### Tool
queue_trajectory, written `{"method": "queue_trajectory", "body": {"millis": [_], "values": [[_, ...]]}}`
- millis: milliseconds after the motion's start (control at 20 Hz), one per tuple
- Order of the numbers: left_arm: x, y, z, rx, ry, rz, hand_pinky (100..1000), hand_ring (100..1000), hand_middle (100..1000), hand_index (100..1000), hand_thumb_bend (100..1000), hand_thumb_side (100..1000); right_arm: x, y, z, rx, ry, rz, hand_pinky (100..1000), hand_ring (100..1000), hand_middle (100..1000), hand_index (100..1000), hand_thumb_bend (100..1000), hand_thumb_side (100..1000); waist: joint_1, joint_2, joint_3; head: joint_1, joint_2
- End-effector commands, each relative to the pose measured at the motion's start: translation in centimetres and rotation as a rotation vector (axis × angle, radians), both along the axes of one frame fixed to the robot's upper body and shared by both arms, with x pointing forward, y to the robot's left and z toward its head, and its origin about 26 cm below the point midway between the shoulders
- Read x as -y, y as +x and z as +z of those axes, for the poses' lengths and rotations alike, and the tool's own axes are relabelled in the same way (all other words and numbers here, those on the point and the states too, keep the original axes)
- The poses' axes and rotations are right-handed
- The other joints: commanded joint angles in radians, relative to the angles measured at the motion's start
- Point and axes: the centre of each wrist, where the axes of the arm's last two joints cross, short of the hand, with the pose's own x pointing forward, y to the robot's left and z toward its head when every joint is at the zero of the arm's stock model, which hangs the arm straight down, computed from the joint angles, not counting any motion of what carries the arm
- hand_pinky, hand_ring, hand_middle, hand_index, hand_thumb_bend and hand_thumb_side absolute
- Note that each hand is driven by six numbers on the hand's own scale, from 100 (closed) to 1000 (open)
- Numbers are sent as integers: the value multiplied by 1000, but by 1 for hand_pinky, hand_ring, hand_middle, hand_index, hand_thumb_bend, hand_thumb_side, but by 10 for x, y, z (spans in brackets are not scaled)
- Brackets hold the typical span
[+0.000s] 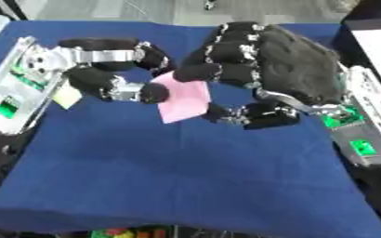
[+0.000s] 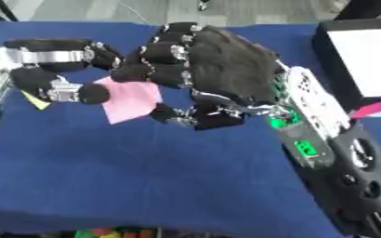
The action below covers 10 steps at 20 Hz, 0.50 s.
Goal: Pick up the objects with one hand, pass them to the other hand, and then place them into the box on the other side of the table.
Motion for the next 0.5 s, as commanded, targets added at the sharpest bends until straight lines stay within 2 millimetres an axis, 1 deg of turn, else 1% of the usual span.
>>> {"method": "queue_trajectory", "body": {"millis": [50,300,500], "values": [[-5,0,10,22,-22,11,754,670,672,817,458,959,0,-1,7,15,11,10,664,652,611,871,203,100,1,-12,-1,3,-1],[-10,0,12,19,-47,18,776,709,719,837,487,986,2,-1,8,14,13,12,664,653,611,870,205,100,0,-13,-2,2,-1],[-17,0,15,21,-74,30,785,729,746,850,499,983,6,-1,10,17,19,2,664,654,613,871,212,100,-1,-15,-3,3,-1]]}}
